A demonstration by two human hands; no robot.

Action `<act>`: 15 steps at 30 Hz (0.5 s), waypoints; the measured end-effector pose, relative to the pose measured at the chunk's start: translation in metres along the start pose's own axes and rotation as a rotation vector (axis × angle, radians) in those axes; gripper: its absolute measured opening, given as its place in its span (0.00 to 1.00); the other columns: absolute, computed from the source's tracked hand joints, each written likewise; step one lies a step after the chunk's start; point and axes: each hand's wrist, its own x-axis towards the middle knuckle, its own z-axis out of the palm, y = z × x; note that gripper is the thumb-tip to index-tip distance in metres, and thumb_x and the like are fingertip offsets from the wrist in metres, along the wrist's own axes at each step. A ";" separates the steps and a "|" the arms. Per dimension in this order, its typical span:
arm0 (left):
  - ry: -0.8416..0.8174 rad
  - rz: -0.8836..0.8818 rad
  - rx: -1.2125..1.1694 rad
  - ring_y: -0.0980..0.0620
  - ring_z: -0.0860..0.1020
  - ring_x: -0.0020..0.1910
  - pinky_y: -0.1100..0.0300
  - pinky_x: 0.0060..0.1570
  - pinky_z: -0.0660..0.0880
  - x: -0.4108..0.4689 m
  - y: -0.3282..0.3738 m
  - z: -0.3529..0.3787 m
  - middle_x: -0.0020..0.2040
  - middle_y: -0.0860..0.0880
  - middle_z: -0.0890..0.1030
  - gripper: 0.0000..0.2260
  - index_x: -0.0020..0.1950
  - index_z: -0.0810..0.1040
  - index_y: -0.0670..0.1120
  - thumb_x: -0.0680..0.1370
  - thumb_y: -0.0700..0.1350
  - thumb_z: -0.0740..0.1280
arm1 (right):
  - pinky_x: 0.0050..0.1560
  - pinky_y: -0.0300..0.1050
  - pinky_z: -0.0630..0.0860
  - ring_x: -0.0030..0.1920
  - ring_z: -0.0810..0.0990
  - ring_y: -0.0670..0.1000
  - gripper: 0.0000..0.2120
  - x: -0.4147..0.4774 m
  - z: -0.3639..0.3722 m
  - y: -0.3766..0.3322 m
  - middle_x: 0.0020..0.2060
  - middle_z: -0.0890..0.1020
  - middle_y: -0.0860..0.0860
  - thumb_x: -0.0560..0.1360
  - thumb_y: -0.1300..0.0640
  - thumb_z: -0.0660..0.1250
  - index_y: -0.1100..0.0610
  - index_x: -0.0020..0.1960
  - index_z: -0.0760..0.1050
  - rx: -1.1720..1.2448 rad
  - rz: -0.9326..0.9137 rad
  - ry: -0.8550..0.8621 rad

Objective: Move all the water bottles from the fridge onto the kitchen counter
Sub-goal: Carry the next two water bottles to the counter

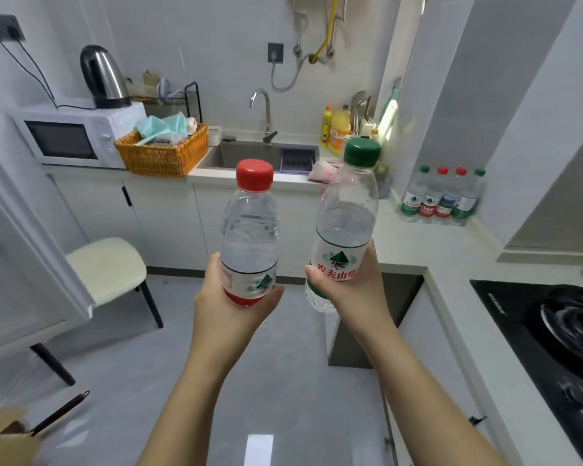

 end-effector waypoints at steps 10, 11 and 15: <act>-0.062 0.012 -0.024 0.63 0.79 0.43 0.66 0.38 0.74 0.016 0.011 0.094 0.43 0.59 0.80 0.22 0.50 0.70 0.60 0.66 0.44 0.78 | 0.49 0.34 0.74 0.53 0.78 0.39 0.31 0.034 -0.080 0.039 0.53 0.78 0.41 0.66 0.55 0.79 0.50 0.62 0.66 0.028 0.055 0.055; -0.073 0.014 -0.031 0.63 0.79 0.43 0.67 0.38 0.74 0.020 0.011 0.102 0.44 0.59 0.80 0.22 0.50 0.70 0.60 0.66 0.44 0.78 | 0.49 0.33 0.74 0.54 0.78 0.38 0.31 0.038 -0.086 0.043 0.54 0.78 0.41 0.65 0.54 0.79 0.50 0.63 0.66 0.027 0.059 0.063; -0.114 0.018 -0.058 0.58 0.80 0.44 0.64 0.38 0.76 0.041 0.006 0.136 0.44 0.58 0.80 0.23 0.51 0.70 0.60 0.65 0.46 0.79 | 0.50 0.32 0.73 0.54 0.78 0.37 0.33 0.061 -0.103 0.059 0.54 0.78 0.41 0.63 0.52 0.78 0.52 0.63 0.67 0.016 0.071 0.101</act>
